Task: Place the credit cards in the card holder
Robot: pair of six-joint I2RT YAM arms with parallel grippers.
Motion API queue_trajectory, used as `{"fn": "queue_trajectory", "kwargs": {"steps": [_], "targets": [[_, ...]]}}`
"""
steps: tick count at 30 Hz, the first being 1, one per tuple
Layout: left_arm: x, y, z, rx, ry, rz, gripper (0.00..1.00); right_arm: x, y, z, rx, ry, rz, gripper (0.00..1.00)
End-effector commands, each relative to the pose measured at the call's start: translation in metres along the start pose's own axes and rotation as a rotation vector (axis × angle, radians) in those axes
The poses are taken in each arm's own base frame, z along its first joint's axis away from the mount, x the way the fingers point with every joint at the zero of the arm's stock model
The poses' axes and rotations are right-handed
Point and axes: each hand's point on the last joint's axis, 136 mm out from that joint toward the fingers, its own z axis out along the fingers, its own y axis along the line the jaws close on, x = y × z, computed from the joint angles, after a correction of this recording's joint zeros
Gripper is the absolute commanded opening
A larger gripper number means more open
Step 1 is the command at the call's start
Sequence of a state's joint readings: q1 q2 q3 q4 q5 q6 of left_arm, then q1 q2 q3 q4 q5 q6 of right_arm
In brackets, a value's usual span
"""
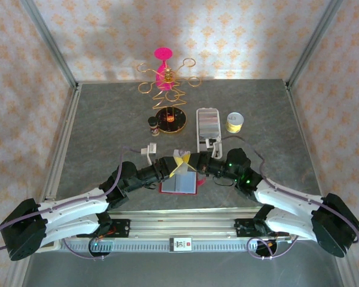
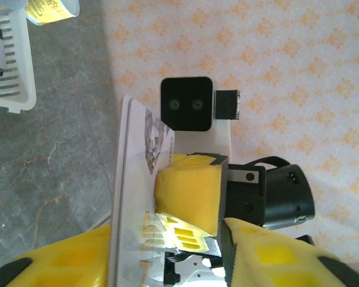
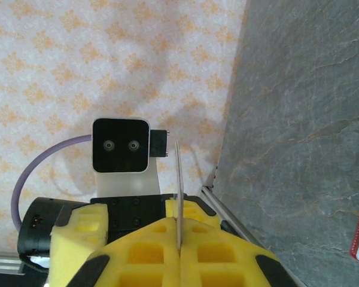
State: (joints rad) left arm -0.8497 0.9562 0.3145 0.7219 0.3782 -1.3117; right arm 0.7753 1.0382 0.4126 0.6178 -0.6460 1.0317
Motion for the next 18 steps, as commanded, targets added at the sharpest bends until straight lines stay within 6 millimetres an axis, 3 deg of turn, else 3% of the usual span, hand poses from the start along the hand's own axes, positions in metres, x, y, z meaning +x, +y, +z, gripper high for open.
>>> {"fn": "queue_trajectory", "kwargs": {"steps": [1, 8, 13, 18], "targets": [[0.0007, -0.0093, -0.0010, 0.042, 0.009, 0.006, 0.34, -0.0047, 0.0066, 0.0041, 0.020, -0.007, -0.057, 0.08], [0.0008, -0.0067, -0.0012, 0.031, 0.008, 0.006, 0.22, -0.0029, 0.0048, 0.0063, 0.048, 0.008, -0.077, 0.24], [0.0012, -0.0040, -0.0014, 0.020, 0.009, 0.010, 0.18, -0.0054, 0.0057, 0.0052, 0.052, -0.007, -0.078, 0.33], [0.0018, -0.0035, -0.0021, 0.021, 0.011, 0.011, 0.18, -0.0070, 0.0120, 0.0054, 0.038, -0.011, -0.092, 0.33]]}}
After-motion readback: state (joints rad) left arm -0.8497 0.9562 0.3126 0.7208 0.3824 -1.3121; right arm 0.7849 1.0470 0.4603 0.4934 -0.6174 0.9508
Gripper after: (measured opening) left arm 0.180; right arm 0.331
